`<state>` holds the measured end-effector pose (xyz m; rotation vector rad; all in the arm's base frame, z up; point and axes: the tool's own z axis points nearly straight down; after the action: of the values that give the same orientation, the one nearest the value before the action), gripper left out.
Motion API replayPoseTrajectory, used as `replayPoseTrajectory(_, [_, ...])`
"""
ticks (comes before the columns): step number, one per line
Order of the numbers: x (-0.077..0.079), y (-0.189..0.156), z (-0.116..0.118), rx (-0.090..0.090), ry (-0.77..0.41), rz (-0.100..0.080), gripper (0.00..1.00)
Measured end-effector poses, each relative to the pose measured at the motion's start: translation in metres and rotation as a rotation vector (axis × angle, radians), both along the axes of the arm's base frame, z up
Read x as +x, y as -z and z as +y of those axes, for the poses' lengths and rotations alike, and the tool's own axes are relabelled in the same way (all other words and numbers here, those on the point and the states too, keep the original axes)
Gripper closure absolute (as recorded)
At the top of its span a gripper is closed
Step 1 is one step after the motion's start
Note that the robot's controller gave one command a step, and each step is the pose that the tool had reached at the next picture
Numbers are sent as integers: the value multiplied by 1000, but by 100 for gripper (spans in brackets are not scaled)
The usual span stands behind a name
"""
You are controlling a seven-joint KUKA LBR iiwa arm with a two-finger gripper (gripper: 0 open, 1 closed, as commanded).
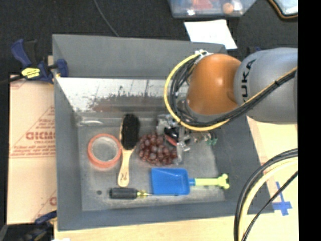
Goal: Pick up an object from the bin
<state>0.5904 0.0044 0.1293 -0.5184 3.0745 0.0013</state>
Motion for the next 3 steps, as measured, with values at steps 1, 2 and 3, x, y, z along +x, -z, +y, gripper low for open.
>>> replayPoseTrajectory(1, [8, 50, 12, 5, 305, 2, 0])
replayPoseTrajectory(2, [13, 55, 19, 1, 92, -10, 0])
replayPoseTrajectory(3, [13, 45, 10, 8, 305, -15, 100])
